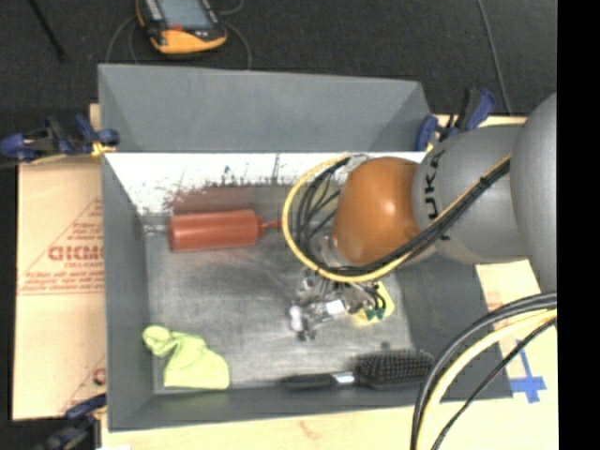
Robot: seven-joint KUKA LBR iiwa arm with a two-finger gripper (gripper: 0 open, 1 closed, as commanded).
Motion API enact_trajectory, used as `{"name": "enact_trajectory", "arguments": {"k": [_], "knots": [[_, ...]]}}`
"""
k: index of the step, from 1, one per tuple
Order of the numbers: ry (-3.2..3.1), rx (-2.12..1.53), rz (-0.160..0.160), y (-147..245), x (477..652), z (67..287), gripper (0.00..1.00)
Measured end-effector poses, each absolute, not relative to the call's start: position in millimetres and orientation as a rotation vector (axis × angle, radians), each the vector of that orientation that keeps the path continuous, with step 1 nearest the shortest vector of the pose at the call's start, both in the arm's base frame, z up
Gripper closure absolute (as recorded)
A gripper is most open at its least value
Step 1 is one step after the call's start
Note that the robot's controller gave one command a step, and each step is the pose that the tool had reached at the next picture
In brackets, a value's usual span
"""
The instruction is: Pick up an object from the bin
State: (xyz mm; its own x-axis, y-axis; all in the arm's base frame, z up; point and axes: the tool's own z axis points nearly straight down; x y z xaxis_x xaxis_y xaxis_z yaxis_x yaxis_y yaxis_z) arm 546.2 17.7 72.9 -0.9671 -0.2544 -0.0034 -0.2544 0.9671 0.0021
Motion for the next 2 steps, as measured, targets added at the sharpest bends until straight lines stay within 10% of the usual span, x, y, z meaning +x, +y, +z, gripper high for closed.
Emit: {"name": "enact_trajectory", "arguments": {"k": [1,2], "knots": [[3.113,-0.401,0.004,18,546.2,73,1.0],[3.111,-0.414,0.0,10,517.0,205,1.0]]}}
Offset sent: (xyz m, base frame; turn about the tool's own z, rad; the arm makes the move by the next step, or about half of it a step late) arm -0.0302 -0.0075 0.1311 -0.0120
